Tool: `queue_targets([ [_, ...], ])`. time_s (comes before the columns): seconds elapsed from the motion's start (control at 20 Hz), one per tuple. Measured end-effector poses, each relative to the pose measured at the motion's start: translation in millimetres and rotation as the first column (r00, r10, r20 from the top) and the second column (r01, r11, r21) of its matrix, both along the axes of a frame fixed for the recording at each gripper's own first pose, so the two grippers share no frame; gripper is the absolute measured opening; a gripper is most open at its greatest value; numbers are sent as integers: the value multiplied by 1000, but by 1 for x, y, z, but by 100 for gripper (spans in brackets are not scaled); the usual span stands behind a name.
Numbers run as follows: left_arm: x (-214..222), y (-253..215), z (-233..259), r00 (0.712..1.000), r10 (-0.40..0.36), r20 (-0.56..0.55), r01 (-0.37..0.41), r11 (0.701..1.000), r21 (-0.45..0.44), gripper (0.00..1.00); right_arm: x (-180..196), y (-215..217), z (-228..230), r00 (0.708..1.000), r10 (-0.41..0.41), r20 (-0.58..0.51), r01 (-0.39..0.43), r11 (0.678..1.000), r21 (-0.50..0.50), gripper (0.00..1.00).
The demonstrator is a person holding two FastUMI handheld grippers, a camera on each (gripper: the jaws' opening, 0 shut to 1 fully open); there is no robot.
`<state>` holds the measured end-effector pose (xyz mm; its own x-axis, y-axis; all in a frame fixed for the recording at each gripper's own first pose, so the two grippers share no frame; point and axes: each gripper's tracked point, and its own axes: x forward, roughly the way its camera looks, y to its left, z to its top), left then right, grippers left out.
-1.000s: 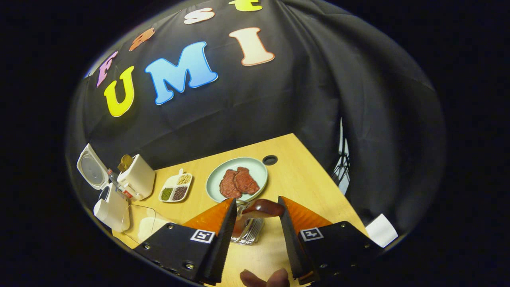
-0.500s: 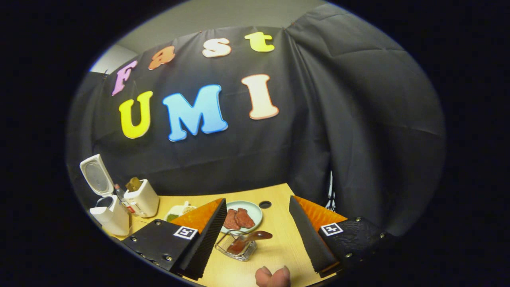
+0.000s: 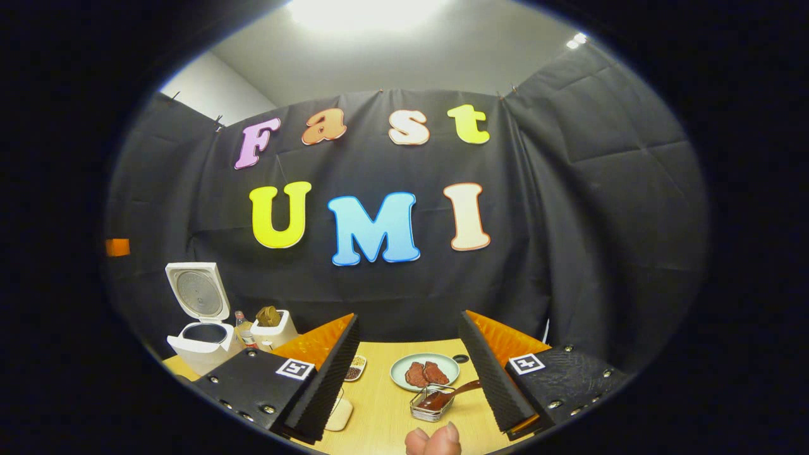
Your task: Close the left gripper, press the button to open the rice cooker; take a wooden spoon from the chopstick holder with the right hand, scoop a spoonful of rice and pour it into the rice cooker, then put the wooden spoon back into the chopstick holder.
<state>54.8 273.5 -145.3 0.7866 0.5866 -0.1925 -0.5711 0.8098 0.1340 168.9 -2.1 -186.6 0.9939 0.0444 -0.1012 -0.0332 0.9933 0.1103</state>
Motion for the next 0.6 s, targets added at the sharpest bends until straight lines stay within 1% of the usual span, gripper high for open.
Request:
queue_targets([
  [0.1, 16, 37, 2, 999, -16, 44, 17, 1000, -15, 90, -15, 16, 33, 997, -39, 72, 45, 995, -85, 96],
  [0.15, 25, 54, 3, 998, -25, 66, 26, 999, -20, 92, -23, 28, 47, 993, -48, 111, 64, 987, -145, 96],
  [0.2, 35, 72, 5, 996, -39, 85, 41, 999, -24, 94, -33, 43, 58, 990, -47, 135, 75, 975, -211, 96],
  [0.3, 58, 108, 1, 993, -52, 105, 55, 998, -24, 91, -51, 80, 66, 990, -10, 141, 50, 959, -277, 96],
  [0.35, 72, 129, -3, 992, -48, 115, 51, 998, -22, 90, -58, 100, 67, 991, 9, 130, 28, 958, -284, 91],
  [0.45, 98, 158, -17, 991, -36, 128, 41, 998, -39, 88, -70, 131, 69, 994, 26, 108, 3, 964, -265, 94],
  [0.55, 122, 185, -38, 991, -13, 134, 22, 998, -66, 88, -74, 157, 63, 997, 45, 58, -29, 967, -251, 94],
  [0.6, 133, 199, -49, 991, -3, 133, 14, 997, -78, 88, -79, 166, 61, 998, 52, 38, -40, 966, -256, 96],
])
